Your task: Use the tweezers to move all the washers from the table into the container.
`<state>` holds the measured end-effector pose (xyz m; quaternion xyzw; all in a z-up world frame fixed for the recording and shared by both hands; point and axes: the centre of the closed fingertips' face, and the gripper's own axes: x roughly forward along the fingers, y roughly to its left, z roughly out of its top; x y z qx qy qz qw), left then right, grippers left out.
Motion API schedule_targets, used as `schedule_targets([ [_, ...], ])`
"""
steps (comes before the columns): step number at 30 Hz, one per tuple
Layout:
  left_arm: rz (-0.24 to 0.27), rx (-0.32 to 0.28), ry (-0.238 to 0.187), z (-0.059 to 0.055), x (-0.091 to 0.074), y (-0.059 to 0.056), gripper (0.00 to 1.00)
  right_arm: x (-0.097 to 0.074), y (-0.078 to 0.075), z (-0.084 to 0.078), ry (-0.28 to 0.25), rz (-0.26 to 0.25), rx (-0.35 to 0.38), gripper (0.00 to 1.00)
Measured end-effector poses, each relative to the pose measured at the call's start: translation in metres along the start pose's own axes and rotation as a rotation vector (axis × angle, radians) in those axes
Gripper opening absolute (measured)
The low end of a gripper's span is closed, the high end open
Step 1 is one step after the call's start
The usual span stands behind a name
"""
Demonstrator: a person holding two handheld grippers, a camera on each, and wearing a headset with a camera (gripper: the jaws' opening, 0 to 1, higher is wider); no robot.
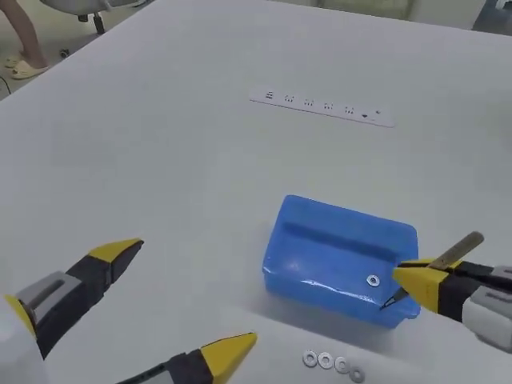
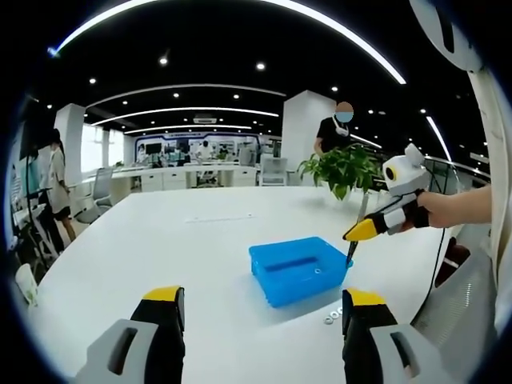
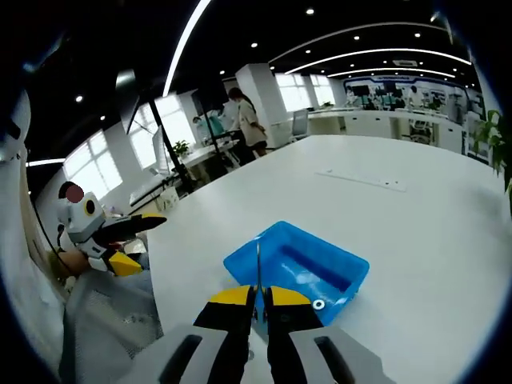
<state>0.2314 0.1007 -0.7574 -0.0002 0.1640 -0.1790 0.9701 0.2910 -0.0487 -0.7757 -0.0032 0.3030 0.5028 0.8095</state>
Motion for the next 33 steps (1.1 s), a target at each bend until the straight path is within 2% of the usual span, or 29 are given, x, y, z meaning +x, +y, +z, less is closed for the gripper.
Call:
schedule_targets([
  [6,-0.003,-0.014,0.0,0.0,0.0,-0.001,0.82,0.013,0.01,-0.025,0.038,0.031,0.03,0.03],
  [13,-0.005,-0.024,-0.008,0.002,0.0,0.0,0.82,0.02,0.008,-0.051,0.089,0.04,0.064,0.04],
  [20,-0.007,-0.023,-0.004,0.0,0.0,0.0,0.82,0.021,0.01,-0.06,0.105,0.039,0.075,0.04],
  [28,-0.008,-0.027,-0.005,-0.001,0.001,0.001,0.82,0.022,0.012,-0.064,0.115,0.038,0.014,0.04],
  [33,-0.006,-0.029,-0.006,-0.001,0.001,0.002,0.82,0.023,0.021,-0.065,0.128,0.051,-0.139,0.04],
])
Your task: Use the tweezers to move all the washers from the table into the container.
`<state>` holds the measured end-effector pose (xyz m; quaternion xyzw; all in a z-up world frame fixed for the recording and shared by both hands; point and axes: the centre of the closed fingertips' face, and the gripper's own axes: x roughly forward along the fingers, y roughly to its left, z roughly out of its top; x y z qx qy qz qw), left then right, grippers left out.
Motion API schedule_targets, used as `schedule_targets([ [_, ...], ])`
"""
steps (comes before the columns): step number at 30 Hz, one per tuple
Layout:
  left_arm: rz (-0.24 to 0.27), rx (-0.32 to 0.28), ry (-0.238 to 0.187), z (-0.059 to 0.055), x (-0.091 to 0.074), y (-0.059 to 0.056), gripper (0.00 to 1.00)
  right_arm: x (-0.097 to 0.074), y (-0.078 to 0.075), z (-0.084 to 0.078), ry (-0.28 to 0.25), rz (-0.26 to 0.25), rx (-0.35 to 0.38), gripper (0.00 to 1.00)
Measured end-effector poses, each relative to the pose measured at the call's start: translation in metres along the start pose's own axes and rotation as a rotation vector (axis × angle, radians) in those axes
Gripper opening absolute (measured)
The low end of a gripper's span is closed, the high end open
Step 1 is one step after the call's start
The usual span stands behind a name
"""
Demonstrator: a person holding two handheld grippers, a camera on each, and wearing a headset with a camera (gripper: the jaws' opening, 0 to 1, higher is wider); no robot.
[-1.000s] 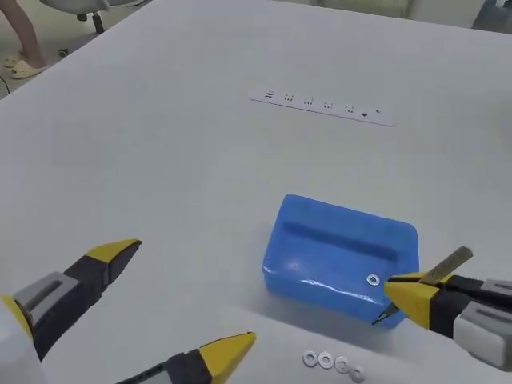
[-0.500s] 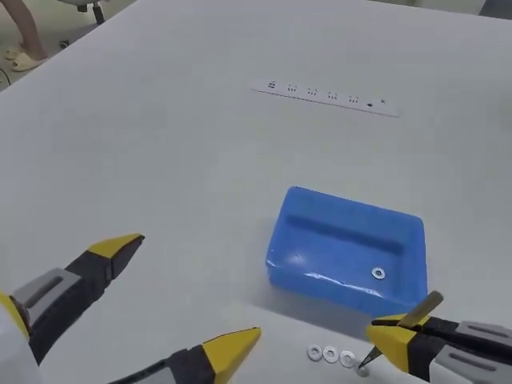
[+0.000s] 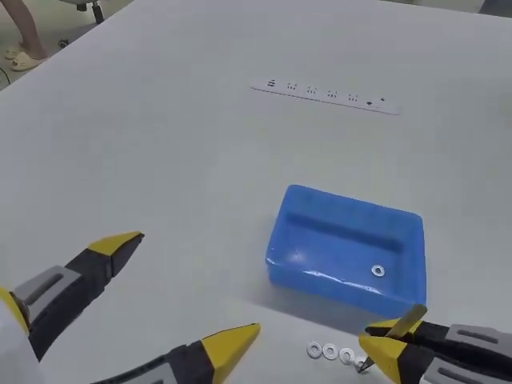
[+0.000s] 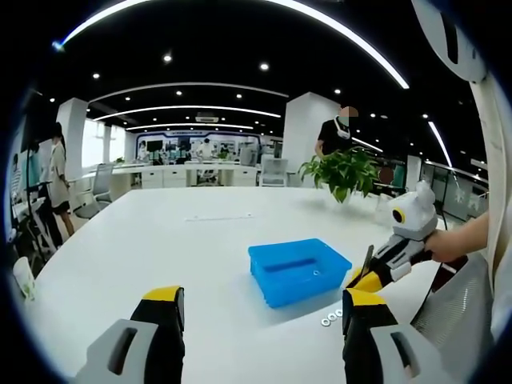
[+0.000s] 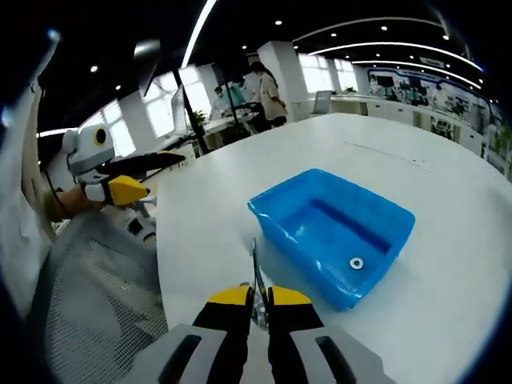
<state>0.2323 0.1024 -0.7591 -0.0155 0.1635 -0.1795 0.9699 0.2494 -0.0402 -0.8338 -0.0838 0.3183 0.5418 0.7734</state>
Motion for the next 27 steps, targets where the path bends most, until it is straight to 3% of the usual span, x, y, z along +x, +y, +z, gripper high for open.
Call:
schedule_targets([
  [6,-0.004,0.002,0.0,0.0,0.0,-0.001,0.82,0.003,0.016,-0.007,0.033,0.0,-0.249,0.04],
  [8,-0.003,0.004,0.003,0.0,0.0,-0.001,0.82,0.003,0.013,-0.007,0.026,-0.032,-0.261,0.03],
  [14,0.002,-0.003,-0.01,0.002,-0.001,0.001,0.82,0.005,0.011,-0.006,0.024,-0.049,-0.253,0.02],
  [18,0.002,0.001,-0.012,0.002,-0.001,0.0,0.82,0.006,0.005,-0.002,-0.012,-0.07,-0.118,0.02],
  [20,0.004,-0.002,-0.021,0.004,-0.002,0.001,0.82,0.004,-0.004,0.0,-0.039,-0.088,0.013,0.03],
  [21,0.004,-0.003,-0.023,0.004,-0.002,0.001,0.82,0.002,-0.009,0.002,-0.069,-0.092,0.125,0.03],
  [23,0.007,-0.006,-0.024,0.004,-0.002,0.002,0.82,-0.004,-0.009,0.012,-0.15,-0.062,0.236,0.03],
  [27,0.01,-0.009,-0.028,0.005,-0.003,0.001,0.82,-0.018,-0.01,0.025,-0.188,-0.049,0.291,0.03],
])
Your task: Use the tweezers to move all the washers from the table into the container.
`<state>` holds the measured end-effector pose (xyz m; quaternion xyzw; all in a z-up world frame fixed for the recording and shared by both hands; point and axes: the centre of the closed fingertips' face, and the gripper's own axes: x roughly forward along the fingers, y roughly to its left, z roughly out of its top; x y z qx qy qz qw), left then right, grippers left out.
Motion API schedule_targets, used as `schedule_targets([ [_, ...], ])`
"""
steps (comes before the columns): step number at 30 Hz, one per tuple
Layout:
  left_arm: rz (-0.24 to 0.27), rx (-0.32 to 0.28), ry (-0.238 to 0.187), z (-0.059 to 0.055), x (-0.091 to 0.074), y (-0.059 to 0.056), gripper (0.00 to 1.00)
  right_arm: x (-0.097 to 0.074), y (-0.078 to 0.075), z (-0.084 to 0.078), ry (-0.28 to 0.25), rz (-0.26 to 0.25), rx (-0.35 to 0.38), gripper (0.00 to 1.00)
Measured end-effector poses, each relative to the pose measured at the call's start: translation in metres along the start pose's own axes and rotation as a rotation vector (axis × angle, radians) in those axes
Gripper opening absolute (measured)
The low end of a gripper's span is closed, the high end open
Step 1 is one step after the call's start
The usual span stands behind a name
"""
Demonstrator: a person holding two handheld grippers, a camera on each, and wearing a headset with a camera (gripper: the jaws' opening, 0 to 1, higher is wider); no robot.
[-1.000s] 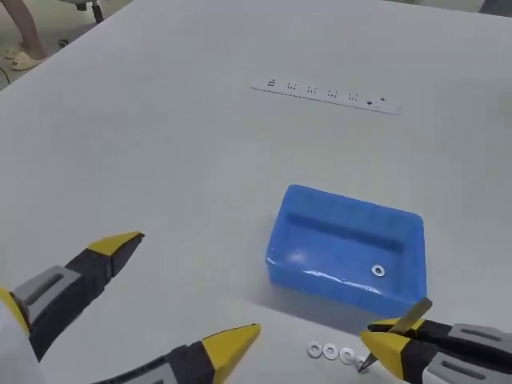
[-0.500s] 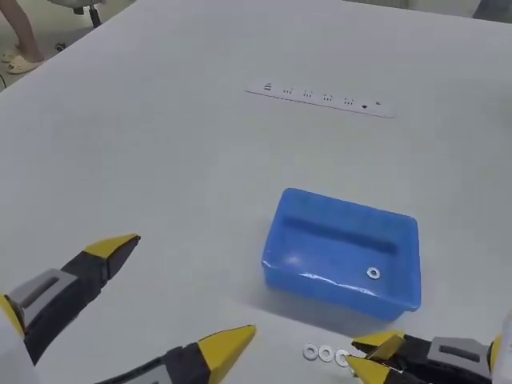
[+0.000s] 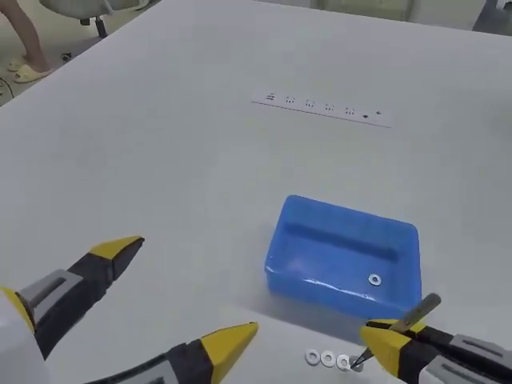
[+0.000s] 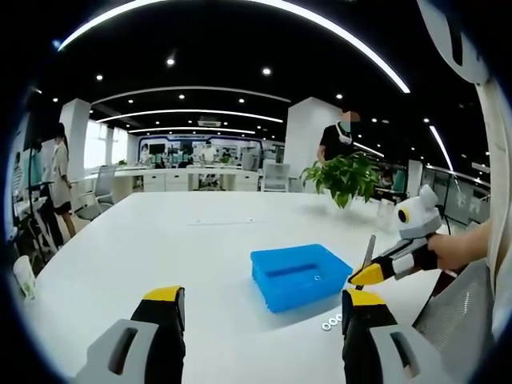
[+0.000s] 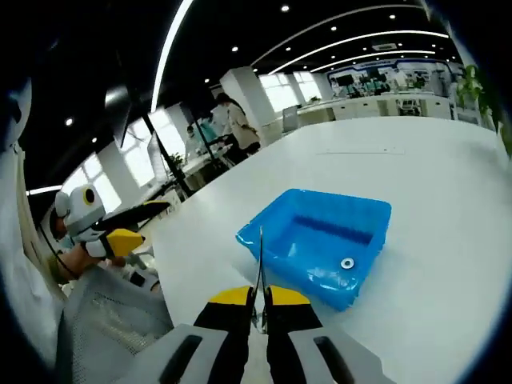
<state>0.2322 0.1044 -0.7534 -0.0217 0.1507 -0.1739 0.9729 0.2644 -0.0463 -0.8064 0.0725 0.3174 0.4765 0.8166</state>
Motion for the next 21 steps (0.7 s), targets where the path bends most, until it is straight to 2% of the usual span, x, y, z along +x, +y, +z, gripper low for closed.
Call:
schedule_targets([
  [2,-0.002,-0.001,-0.003,0.001,0.0,0.0,0.82,-0.005,0.002,0.006,-0.004,0.005,-0.008,0.03],
  [7,-0.004,-0.002,-0.004,0.001,-0.001,-0.001,0.81,-0.012,0.007,0.025,-0.048,0.04,0.054,0.03],
  [9,-0.003,-0.005,-0.005,0.001,-0.001,-0.001,0.81,-0.014,0.007,0.035,-0.072,0.057,0.085,0.03],
  [12,-0.004,-0.009,-0.006,0.001,-0.001,-0.001,0.81,-0.016,0.01,0.053,-0.143,0.108,0.161,0.03],
  [16,-0.004,-0.009,-0.008,0.001,-0.001,-0.001,0.81,-0.018,0.001,0.066,-0.19,0.112,0.222,0.03],
  [21,0.001,-0.01,-0.009,0.001,-0.001,0.0,0.81,-0.018,-0.009,0.075,-0.212,0.101,0.237,0.03],
])
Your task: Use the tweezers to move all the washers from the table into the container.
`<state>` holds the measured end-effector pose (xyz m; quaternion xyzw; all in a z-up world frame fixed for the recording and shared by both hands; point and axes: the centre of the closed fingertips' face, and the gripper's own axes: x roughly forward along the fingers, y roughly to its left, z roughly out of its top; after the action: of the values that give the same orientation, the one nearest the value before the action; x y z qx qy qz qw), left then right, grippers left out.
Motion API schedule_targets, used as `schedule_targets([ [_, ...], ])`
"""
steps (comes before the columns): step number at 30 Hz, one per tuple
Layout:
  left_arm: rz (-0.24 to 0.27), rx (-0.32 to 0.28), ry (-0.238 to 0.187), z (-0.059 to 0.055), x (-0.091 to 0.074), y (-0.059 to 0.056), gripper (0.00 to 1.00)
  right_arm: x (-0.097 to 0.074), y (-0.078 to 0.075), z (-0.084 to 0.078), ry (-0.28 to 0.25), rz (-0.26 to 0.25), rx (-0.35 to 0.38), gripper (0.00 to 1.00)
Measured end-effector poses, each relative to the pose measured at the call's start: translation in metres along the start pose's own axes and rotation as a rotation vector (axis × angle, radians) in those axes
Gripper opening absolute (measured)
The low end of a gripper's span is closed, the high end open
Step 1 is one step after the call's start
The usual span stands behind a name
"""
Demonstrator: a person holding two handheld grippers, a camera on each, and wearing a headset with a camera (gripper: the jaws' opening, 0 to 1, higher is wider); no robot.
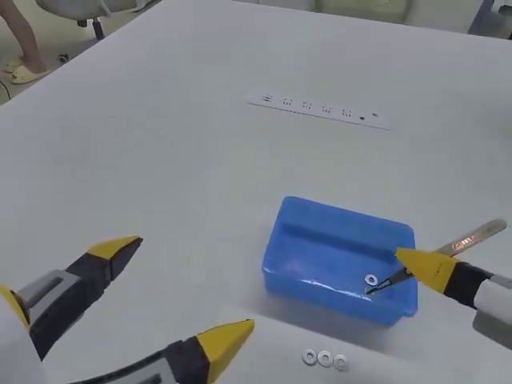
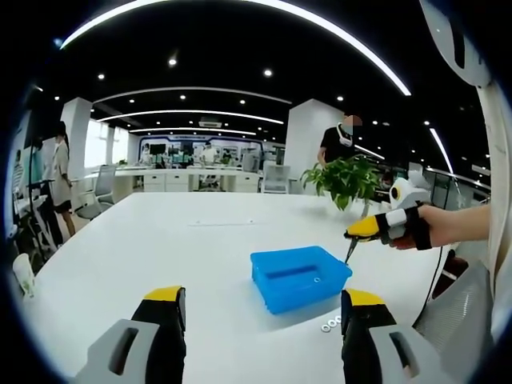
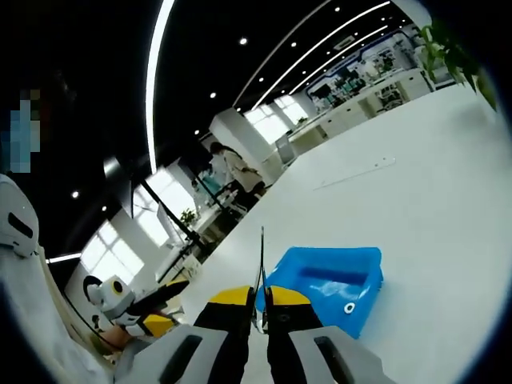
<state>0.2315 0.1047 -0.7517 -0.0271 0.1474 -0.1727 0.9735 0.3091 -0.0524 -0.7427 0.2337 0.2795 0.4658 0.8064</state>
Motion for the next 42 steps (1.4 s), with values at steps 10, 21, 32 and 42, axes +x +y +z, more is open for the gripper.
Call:
schedule_targets([
  [10,0.002,0.0,0.001,0.0,0.0,0.0,0.81,0.009,-0.018,0.014,-0.014,-0.029,0.011,0.03],
  [21,-0.001,0.002,0.007,0.001,0.0,-0.002,0.81,0.026,-0.032,0.012,0.008,-0.041,-0.025,0.03],
  [32,-0.002,0.006,0.011,0.0,0.0,-0.002,0.8,0.037,-0.051,0.004,0.051,-0.08,-0.054,0.03],
  [42,-0.006,0.009,0.016,0.0,0.001,-0.003,0.8,0.049,-0.064,-0.011,0.124,-0.124,-0.169,0.03],
])
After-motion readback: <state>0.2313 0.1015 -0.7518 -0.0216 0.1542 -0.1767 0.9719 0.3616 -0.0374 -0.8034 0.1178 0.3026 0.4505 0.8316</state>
